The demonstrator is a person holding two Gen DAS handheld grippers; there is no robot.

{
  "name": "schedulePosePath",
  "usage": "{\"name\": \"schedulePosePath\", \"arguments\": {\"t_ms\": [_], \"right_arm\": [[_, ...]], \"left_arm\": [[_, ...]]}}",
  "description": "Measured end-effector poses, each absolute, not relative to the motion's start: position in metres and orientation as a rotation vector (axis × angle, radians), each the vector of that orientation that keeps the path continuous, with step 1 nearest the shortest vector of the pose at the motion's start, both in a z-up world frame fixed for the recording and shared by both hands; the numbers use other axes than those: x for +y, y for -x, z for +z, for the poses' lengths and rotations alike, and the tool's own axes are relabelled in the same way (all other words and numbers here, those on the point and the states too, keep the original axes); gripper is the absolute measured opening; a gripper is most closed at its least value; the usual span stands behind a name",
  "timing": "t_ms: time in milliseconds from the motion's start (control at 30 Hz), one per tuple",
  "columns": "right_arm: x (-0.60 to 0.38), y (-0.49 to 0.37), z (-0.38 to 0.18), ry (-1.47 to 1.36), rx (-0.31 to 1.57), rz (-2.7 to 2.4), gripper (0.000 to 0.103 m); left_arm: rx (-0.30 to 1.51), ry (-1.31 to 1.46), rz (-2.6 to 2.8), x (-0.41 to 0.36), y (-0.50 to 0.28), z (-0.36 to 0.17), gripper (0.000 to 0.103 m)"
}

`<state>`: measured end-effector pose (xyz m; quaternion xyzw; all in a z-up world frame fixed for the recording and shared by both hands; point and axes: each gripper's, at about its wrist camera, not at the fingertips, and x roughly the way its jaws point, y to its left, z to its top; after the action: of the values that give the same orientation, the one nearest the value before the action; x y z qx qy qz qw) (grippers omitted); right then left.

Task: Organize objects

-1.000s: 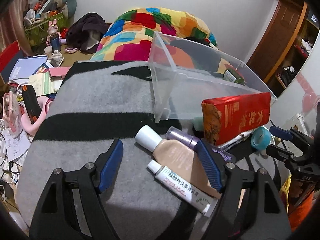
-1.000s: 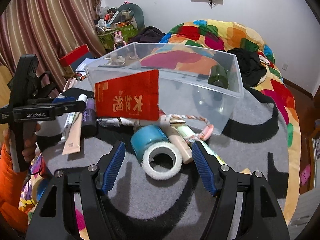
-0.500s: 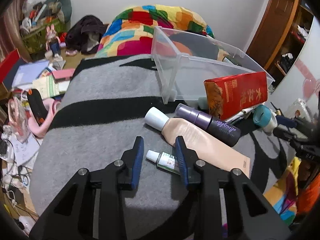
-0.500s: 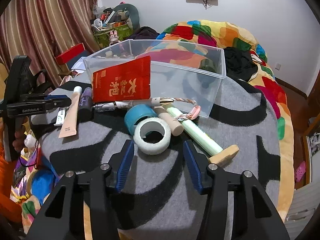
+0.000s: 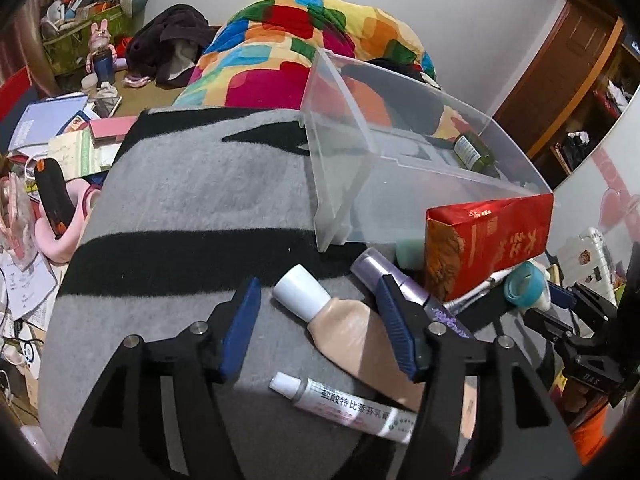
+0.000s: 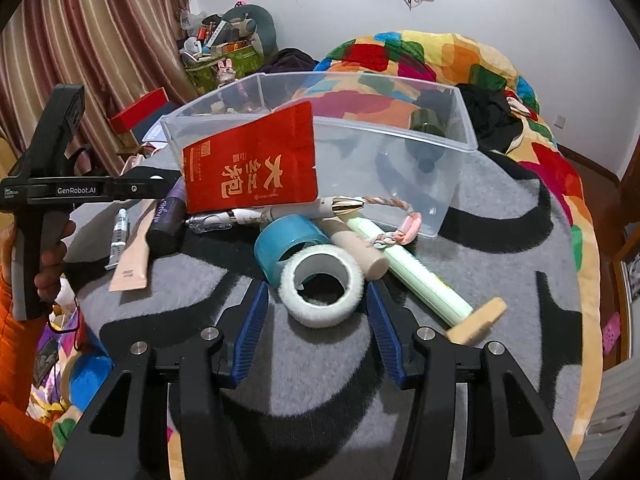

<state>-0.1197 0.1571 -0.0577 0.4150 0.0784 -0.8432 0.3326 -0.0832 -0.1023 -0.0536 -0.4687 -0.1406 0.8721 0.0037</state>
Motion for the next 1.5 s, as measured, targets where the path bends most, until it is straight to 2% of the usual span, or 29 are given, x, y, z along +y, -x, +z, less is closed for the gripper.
{"name": "schedulePosePath", "arguments": {"t_ms": [67,100,133,233,300,400,633,967,1500], "right_arm": [[0.154,0.120,-0.060,-1.084,0.205,-2.196,0.048],[0.154,0.120,-0.061,-1.079,0.209,-2.201,0.046],[0.154,0.119,-0.061,-1.073,0.215,-2.206,0.041],[0.155,0.117,-0.059,-1.053,0.217,-2.217,0.035],[0.156,0.116,-0.057,-1.042,0.207,-2.219,0.035],[0.159,0.112,-0.050,-1.004,0.202,-2.234,0.035],[0.168,0.103,-0.025,-0.926,0.159,-2.269,0.035],[0.174,0.117,0.008,-0.829,0.113,-2.358,0.035],[0.158,0.164,0.016,-0.826,0.098,-2.406,0.035]], "left_arm": [[-0.399,1.466,2.754,-0.100,0.084,-0.055,0.057],[-0.367,1.464,2.774,-0.097,0.084,-0.055,0.052],[-0.343,1.464,2.787,-0.096,0.083,-0.056,0.045],[-0.301,1.451,2.824,-0.096,0.077,-0.056,0.036],[-0.315,1.439,2.831,-0.096,0.072,-0.055,0.034],[-0.312,1.415,2.837,-0.095,0.065,-0.051,0.022],[-0.295,1.315,2.859,-0.084,0.056,-0.029,0.022],[-0.305,1.095,2.905,-0.075,0.056,0.029,0.021],[-0.305,0.837,2.971,-0.068,0.073,0.101,0.021]]}}
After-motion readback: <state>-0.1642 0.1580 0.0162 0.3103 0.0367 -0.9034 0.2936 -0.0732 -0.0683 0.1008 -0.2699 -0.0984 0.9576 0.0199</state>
